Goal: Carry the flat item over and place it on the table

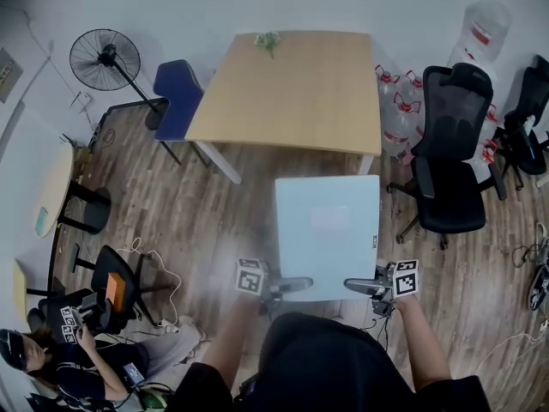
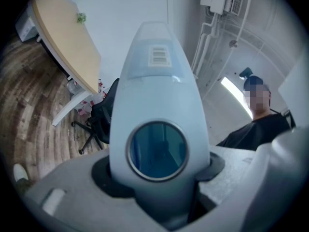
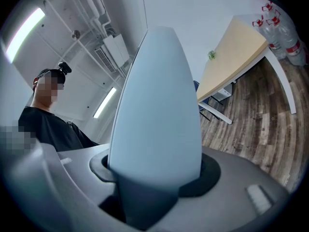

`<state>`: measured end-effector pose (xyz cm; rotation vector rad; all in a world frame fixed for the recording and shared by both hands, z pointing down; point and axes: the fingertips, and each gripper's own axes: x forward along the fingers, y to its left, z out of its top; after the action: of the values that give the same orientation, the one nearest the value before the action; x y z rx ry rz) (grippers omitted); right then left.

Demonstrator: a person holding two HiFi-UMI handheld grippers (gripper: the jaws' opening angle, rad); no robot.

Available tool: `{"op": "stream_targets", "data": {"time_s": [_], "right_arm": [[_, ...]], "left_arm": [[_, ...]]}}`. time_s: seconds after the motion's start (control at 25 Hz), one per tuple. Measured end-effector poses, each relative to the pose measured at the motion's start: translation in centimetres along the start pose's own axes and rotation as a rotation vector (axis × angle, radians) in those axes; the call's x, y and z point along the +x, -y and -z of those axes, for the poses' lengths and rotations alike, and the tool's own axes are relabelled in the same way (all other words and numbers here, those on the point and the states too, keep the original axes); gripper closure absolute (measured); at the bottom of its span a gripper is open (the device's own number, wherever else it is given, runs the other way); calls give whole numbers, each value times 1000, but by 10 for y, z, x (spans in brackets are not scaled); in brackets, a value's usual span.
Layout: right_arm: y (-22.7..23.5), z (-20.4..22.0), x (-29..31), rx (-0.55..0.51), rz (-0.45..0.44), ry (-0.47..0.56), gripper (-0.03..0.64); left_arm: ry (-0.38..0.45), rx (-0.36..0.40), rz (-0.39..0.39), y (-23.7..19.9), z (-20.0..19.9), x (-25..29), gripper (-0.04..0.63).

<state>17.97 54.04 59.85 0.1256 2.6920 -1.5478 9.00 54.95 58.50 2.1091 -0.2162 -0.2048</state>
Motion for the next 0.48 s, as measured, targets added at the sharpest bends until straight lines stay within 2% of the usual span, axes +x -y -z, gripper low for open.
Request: {"op": "stream_targets", "data": {"time_s": [0.12,0.28,0.48], "right_arm": [[28,-42,24,26,12,-4,318],[59,-96,65,52,21,1,319],[92,-156,119,64,42,6,319]], "left_arm": [[10,-31,5,-27,-47,-14,276],[6,-34,14,-66,-106,-45,276],[4,-62,13,-98,-179,-84,276]]}}
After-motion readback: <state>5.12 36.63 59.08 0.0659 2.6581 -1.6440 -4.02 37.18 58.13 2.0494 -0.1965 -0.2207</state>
